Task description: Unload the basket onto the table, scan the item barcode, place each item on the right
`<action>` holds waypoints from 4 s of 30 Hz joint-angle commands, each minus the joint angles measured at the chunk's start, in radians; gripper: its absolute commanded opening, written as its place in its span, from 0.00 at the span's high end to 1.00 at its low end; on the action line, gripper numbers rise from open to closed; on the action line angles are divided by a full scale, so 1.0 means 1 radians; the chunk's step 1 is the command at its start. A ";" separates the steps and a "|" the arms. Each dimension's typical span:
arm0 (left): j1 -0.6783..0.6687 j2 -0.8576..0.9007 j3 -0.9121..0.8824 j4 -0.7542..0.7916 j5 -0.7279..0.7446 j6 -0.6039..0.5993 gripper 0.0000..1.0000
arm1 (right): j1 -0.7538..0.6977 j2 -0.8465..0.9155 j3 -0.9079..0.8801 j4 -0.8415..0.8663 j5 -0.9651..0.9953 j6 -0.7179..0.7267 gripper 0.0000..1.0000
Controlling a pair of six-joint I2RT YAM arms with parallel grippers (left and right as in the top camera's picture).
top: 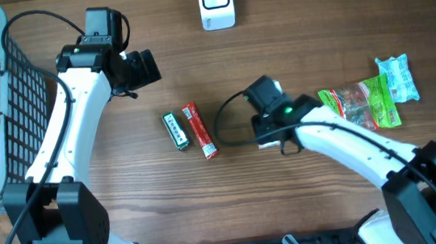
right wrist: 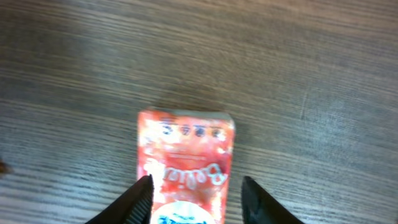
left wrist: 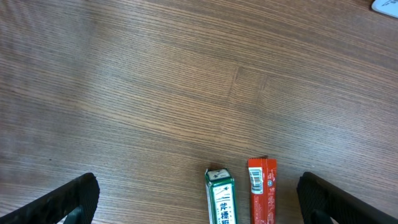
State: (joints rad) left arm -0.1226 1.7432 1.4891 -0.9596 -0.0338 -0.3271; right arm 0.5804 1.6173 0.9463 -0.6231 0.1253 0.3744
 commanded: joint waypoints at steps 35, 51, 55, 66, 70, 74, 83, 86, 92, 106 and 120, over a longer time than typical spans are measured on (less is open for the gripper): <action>0.001 0.006 -0.005 0.003 -0.013 0.005 0.00 | -0.169 -0.002 -0.106 0.043 -0.079 -0.057 0.92; 0.001 0.006 -0.005 0.003 -0.013 0.005 0.00 | -0.170 -0.078 0.058 -0.095 0.011 -0.113 0.68; 0.001 0.006 -0.005 0.003 -0.013 0.005 0.00 | -0.170 -0.111 0.122 -0.186 0.010 -0.117 0.62; 0.001 0.006 -0.005 0.003 -0.013 0.005 0.00 | -0.169 -0.120 0.080 -0.182 -0.168 -0.079 0.00; 0.001 0.006 -0.005 0.003 -0.013 0.005 0.00 | -0.169 -0.117 0.053 -0.158 -0.167 -0.076 0.08; 0.001 0.006 -0.005 0.003 -0.013 0.005 0.00 | -0.169 -0.117 -0.011 -0.081 -0.167 0.005 0.32; 0.001 0.006 -0.005 0.003 -0.013 0.005 0.00 | -0.168 -0.117 -0.123 0.093 -0.201 0.019 0.37; 0.001 0.006 -0.005 0.003 -0.013 0.005 0.00 | -0.168 -0.117 -0.166 0.138 -0.201 0.019 0.46; 0.001 0.006 -0.005 0.003 -0.013 0.005 0.00 | -0.169 -0.117 -0.189 0.180 -0.201 0.018 0.67; 0.001 0.006 -0.005 0.003 -0.013 0.005 0.00 | -0.169 -0.117 -0.189 0.196 -0.201 0.018 0.37; 0.001 0.006 -0.005 0.003 -0.013 0.005 0.00 | -0.169 -0.129 -0.149 0.158 -0.198 -0.016 0.36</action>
State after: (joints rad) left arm -0.1226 1.7432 1.4891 -0.9596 -0.0334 -0.3271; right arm 0.4152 1.5105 0.7609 -0.4347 -0.0639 0.3878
